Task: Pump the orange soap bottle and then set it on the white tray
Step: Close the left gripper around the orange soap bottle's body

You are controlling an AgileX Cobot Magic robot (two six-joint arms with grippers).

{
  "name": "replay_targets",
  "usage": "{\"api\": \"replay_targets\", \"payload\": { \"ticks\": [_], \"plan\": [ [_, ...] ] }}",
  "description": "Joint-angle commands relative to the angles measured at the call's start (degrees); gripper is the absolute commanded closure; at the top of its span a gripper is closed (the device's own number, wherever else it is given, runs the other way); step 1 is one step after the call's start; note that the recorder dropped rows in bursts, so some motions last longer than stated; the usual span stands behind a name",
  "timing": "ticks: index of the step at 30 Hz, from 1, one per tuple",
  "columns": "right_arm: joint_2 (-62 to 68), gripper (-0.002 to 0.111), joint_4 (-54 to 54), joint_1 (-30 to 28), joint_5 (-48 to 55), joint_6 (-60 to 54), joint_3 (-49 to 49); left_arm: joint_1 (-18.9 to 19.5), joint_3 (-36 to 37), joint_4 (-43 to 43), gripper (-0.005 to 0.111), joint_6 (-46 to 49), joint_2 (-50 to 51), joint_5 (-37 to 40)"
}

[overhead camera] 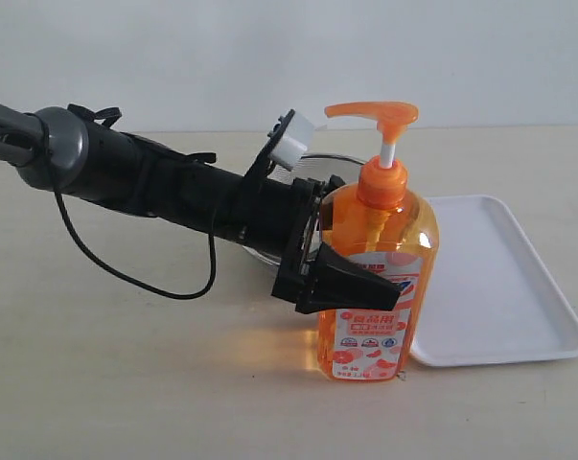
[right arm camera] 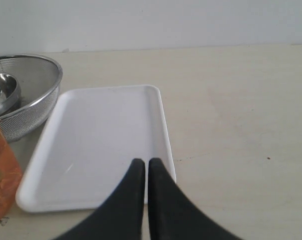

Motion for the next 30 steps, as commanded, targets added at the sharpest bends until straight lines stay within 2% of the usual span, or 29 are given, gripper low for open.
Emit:
{"api": "replay_targets", "payload": {
  "ticks": [1,3,9,10,30],
  "plan": [
    [-0.3,0.108,-0.3,-0.3,-0.7,-0.1,0.0,-0.4,-0.3,0.4,0.005,0.2,0.1,0.4],
    [-0.3,0.108,-0.3,-0.3,-0.7,-0.1,0.0,-0.4,-0.3,0.4,0.023,0.2,0.1,0.4],
    [-0.3,0.108,-0.3,-0.3,-0.7,-0.1,0.0,-0.4,-0.3,0.4,0.095,0.2,0.1,0.4],
    [-0.3,0.108,-0.3,-0.3,-0.7,-0.1,0.0,-0.4,-0.3,0.0,0.102,0.2,0.1,0.4],
    [-0.3,0.108,-0.3,-0.3,-0.7,-0.1,0.0,-0.4,-0.3,-2.1,0.1,0.2,0.1,0.4]
  ]
}}
